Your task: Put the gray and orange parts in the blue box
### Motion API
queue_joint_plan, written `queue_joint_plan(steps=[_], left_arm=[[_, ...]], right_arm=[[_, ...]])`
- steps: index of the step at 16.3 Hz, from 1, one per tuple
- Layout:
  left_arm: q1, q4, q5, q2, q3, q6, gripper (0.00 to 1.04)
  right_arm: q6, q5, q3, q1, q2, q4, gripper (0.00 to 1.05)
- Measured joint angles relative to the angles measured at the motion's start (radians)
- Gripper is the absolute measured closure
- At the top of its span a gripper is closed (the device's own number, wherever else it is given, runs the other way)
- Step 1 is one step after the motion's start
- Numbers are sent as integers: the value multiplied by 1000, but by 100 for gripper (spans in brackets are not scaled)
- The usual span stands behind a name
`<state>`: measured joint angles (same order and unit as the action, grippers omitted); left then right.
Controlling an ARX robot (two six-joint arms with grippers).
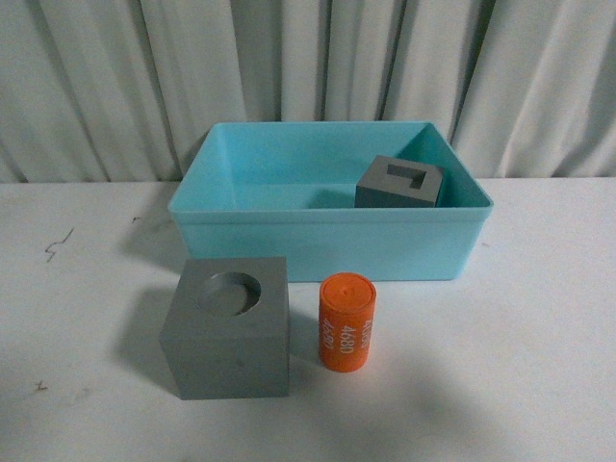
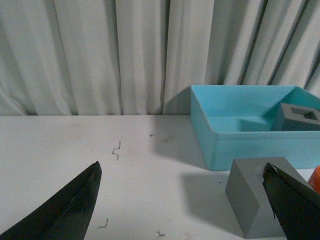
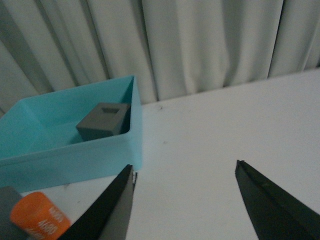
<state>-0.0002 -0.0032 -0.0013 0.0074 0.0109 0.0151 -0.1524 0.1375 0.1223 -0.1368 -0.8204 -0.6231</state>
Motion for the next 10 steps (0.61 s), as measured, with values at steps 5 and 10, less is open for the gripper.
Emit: queue_joint_plan(steps=[5,10], left_arm=[[0,0,0,0,0,0,7],[0,0,1,0,0,0,7]], right_arm=[[138,-124,-65,145,205,81,103],[146,-135,-111,137,344,158,103]])
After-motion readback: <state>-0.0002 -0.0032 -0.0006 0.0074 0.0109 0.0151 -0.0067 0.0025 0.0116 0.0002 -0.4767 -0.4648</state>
